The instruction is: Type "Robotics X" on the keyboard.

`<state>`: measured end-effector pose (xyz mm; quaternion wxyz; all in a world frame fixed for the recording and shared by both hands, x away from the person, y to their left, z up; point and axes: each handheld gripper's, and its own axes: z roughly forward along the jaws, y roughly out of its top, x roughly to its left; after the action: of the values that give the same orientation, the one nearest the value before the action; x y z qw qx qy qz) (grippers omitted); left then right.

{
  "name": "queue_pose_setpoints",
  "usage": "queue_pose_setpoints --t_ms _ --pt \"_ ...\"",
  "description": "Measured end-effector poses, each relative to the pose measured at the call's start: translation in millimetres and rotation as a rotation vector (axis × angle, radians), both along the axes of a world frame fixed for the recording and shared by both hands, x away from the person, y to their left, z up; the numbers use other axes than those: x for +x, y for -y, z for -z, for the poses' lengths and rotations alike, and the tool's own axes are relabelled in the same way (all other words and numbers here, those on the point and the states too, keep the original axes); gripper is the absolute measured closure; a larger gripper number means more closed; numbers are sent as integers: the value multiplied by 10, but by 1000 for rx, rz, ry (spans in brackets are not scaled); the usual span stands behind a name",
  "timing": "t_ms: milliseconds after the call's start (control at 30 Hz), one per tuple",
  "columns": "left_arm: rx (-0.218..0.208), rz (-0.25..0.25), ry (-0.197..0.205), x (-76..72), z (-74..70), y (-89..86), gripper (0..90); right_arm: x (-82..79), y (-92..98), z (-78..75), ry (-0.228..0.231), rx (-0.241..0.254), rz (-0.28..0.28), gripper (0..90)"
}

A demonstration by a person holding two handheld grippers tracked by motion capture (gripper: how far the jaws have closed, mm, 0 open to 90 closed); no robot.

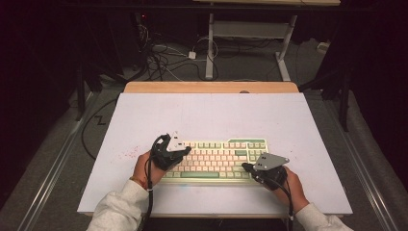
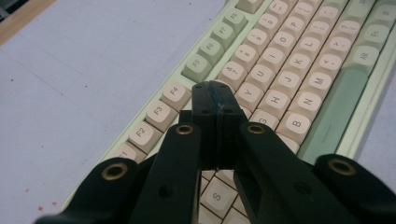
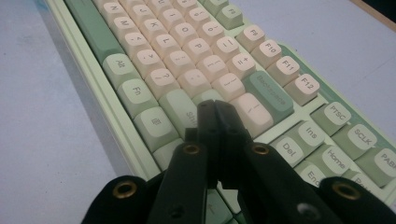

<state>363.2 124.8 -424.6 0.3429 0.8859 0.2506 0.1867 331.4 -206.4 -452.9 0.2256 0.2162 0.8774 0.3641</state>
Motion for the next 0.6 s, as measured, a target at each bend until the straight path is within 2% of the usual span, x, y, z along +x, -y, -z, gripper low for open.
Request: queue_pose_setpoints --t_ms 133,367,600 --pt "-10 2 10 -20 -19 -13 879 -21 12 -73 20 21 1 898" --pt "-14 1 30 -58 -37 -63 879 -27 50 -126 30 44 6 898" --pt "-38 -2 61 -119 -91 -144 879 -38 74 -177 41 62 9 898"
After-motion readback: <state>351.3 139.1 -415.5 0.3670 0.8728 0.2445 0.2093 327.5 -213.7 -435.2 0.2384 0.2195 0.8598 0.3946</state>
